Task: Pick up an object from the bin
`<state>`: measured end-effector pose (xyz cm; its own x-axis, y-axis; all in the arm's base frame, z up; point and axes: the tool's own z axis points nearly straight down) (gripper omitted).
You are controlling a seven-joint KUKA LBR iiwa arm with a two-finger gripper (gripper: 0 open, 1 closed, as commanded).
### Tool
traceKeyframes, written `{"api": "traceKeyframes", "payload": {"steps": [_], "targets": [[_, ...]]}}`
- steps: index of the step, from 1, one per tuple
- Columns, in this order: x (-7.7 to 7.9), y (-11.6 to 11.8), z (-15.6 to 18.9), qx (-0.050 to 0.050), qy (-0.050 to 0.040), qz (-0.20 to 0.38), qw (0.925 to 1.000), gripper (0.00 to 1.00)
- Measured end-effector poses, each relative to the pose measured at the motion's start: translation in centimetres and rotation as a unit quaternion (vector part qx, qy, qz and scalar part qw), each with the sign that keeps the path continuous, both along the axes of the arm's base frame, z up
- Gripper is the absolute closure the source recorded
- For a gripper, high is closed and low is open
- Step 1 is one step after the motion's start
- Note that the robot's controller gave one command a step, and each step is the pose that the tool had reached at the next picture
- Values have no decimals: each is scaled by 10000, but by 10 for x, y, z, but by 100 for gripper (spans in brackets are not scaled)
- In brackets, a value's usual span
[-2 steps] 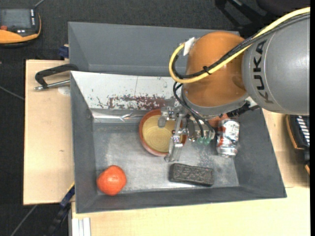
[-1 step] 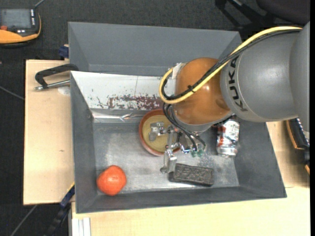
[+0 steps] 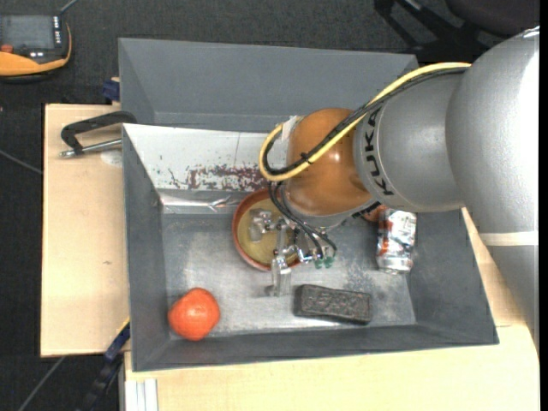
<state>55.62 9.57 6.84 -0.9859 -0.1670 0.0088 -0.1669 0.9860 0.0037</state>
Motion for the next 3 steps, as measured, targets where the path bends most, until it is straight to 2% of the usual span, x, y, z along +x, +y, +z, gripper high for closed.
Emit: {"api": "traceKeyframes", "payload": {"steps": [1,2,3], "targets": [[36,3,2,3,13,743,9972,0],[32,2,1,-2,104,743,9972,100],[8,4,137,5,59,414,9991,100]]}}
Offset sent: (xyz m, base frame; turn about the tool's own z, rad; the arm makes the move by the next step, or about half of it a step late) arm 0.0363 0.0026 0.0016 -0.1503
